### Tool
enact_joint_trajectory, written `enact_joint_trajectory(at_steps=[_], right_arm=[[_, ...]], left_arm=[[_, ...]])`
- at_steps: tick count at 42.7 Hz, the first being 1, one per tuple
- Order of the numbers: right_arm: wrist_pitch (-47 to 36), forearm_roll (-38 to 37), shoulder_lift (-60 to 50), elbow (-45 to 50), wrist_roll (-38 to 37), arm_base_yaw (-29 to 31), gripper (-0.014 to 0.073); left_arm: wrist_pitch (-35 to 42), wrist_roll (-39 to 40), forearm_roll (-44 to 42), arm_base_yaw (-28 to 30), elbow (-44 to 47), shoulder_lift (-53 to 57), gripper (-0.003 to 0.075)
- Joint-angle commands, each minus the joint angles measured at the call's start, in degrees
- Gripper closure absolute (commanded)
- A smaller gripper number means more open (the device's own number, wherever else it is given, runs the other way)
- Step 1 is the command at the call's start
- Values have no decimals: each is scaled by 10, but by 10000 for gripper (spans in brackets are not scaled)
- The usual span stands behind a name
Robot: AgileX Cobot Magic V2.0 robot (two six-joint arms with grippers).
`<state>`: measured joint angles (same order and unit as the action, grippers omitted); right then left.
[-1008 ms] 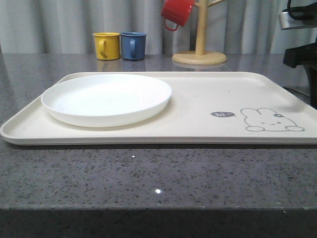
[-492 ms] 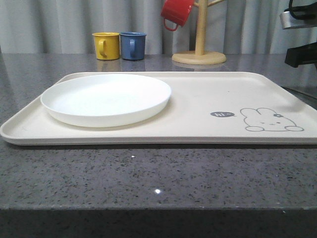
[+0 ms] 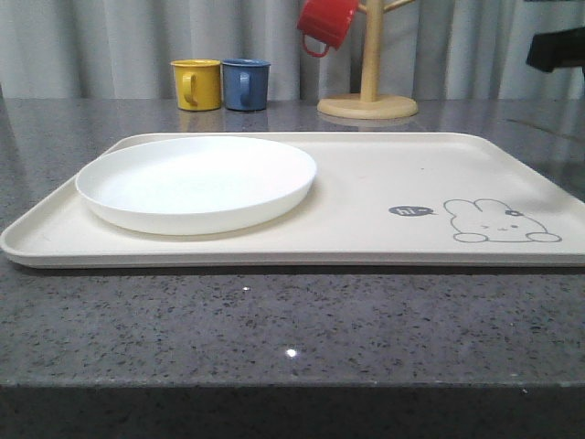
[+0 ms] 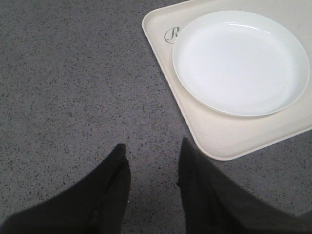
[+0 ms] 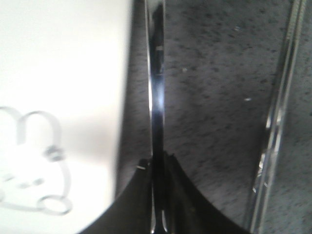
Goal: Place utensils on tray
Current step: 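Reach the right gripper down and grasp the steel fork, then lower the fork onto the tray beside the plate and open the right gripper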
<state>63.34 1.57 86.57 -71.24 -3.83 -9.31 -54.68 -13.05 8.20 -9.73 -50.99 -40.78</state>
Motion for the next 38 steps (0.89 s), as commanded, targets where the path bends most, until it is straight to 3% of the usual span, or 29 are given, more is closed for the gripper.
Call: enact_joint_trajectory(at_steps=[1,23,31,38], right_arm=[[-4,27,-43,-15,-10,-20,589],[47,39,91,-162,-187,-179,587],[36,46,150,-203,-270,-191,587],[34,54,175,-207,-273,-191,587]], left_arm=[[37,6,8,-5,-14,-1,482],[37,6,8,-5,-14,-1,482],[37,6,8,-5,-14,-1,482],[37,6,8,-5,-14,-1,482]])
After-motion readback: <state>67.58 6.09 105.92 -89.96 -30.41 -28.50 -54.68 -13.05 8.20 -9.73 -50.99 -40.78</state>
